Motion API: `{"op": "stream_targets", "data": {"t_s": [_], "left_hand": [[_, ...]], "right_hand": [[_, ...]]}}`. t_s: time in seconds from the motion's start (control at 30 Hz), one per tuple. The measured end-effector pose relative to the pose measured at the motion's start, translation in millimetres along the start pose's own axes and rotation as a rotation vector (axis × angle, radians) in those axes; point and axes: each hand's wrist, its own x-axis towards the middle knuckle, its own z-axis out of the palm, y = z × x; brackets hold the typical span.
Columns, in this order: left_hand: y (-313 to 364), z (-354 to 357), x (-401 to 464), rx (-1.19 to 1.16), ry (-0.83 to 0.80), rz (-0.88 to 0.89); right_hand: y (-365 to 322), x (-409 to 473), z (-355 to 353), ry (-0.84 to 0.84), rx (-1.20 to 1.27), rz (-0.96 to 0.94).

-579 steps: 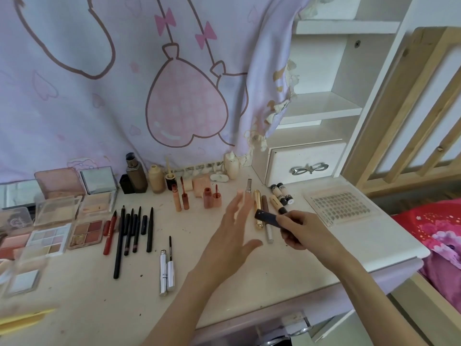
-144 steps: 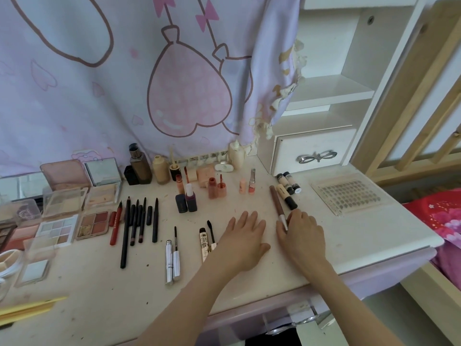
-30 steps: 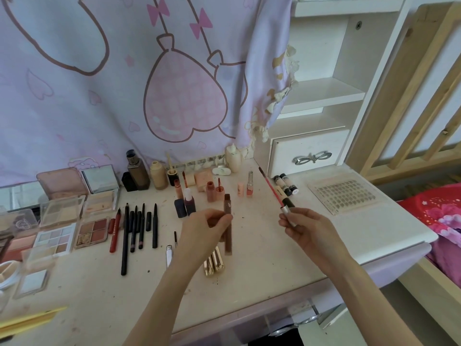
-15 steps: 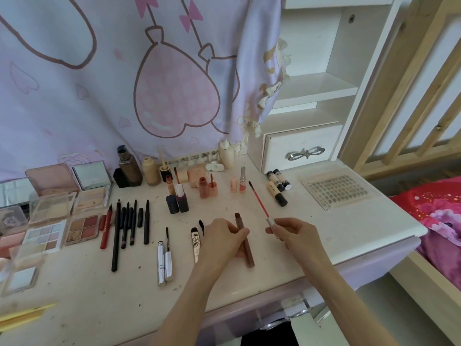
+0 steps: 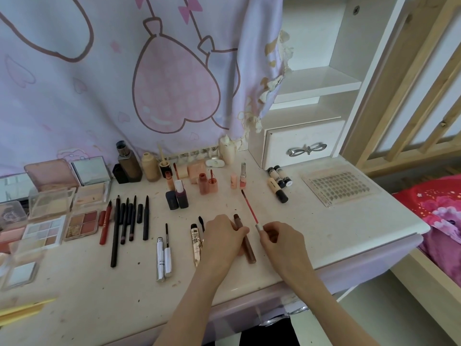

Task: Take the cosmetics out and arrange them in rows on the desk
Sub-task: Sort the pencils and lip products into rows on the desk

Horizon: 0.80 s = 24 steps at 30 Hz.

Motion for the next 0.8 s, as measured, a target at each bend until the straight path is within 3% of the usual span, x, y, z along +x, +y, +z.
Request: {"op": "stream_targets", "data": {"t_s": [0.8], "left_hand": [[-2, -5, -1, -0.064, -0.064, 0.021]], "right_hand": [[1, -10, 16, 0.055, 0.043, -0.036]]}}
